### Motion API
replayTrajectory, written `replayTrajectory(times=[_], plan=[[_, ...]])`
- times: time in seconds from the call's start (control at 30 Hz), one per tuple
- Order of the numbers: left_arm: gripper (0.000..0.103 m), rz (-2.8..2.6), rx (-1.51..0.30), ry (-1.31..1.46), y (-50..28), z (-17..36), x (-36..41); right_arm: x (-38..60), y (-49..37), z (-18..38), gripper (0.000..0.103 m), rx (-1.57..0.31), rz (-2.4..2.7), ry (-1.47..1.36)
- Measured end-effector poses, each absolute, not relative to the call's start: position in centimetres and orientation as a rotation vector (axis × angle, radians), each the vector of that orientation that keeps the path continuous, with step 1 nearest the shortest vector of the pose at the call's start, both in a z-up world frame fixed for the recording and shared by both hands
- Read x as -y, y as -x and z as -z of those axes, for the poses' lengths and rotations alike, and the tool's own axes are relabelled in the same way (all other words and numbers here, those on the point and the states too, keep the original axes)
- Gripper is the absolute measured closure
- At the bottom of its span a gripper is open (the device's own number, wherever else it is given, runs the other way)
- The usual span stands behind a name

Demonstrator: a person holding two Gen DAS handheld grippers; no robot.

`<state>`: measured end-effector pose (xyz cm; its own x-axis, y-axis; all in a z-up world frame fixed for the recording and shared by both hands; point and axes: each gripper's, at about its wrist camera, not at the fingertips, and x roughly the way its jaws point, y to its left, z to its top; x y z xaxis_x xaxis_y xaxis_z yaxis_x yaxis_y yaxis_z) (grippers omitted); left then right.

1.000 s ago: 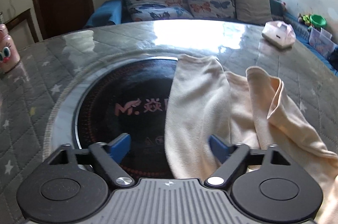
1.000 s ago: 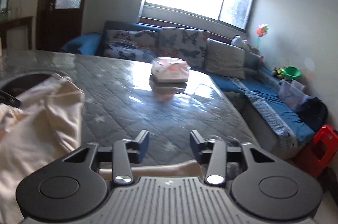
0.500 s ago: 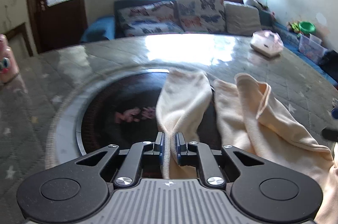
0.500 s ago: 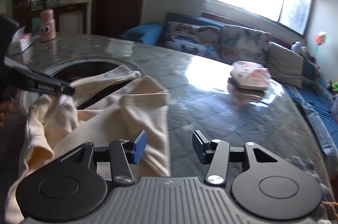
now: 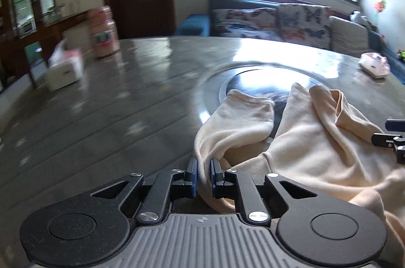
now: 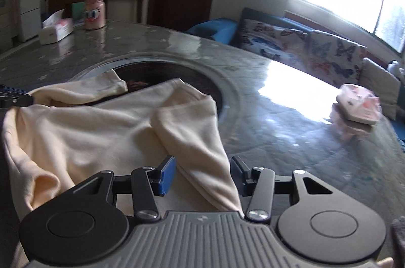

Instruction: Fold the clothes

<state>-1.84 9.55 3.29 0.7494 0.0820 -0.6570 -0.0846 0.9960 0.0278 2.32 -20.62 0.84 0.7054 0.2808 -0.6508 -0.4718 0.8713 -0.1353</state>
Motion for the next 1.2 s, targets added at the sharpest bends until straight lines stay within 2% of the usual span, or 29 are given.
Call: replayTrajectory(times=[0.2, 0.27, 0.33, 0.5, 0.53, 0.57, 0.6, 0.93, 1.2], plan=[[0.083, -0.122, -0.754, 0.021, 3.1, -4.2, -12.4, 17.6, -1.4, -1.5, 0.057, -0.632, -0.536, 0.348], [0.069, -0.12, -0.738, 0.0, 3.2, -4.9, -12.5, 16.7, -1.4, -1.6, 0.057, -0.624, -0.562, 0.363], [0.064, -0.108, -0.716, -0.02, 3.1, -5.7, -12.2, 15.7, -1.6, -1.6, 0.059, -0.617, -0.59, 0.383], [0.063, 0.008, -0.683, -0.034, 1.0, -6.9, -10.0, 14.1, -2.8, -0.9, 0.073, -0.625, -0.597, 0.431], [0.063, 0.025, -0.681, -0.045, 0.2, -6.8, -9.4, 13.9, -3.1, -0.7, 0.08, -0.625, -0.595, 0.438], [0.063, 0.045, -0.681, -0.058, -0.7, -6.7, -8.7, 14.0, -3.3, -0.6, 0.091, -0.624, -0.592, 0.441], [0.063, 0.067, -0.683, -0.067, -1.7, -6.6, -8.0, 14.1, -3.4, -0.5, 0.095, -0.622, -0.589, 0.442], [0.062, 0.195, -0.737, -0.135, -10.4, -3.9, -3.0, 20.6, -7.0, -2.7, 0.099, -0.571, -0.381, 0.386], [0.06, 0.232, -0.736, -0.184, -13.2, -2.4, -1.7, 25.5, -10.6, -1.3, 0.097, -0.692, -0.32, 0.274]])
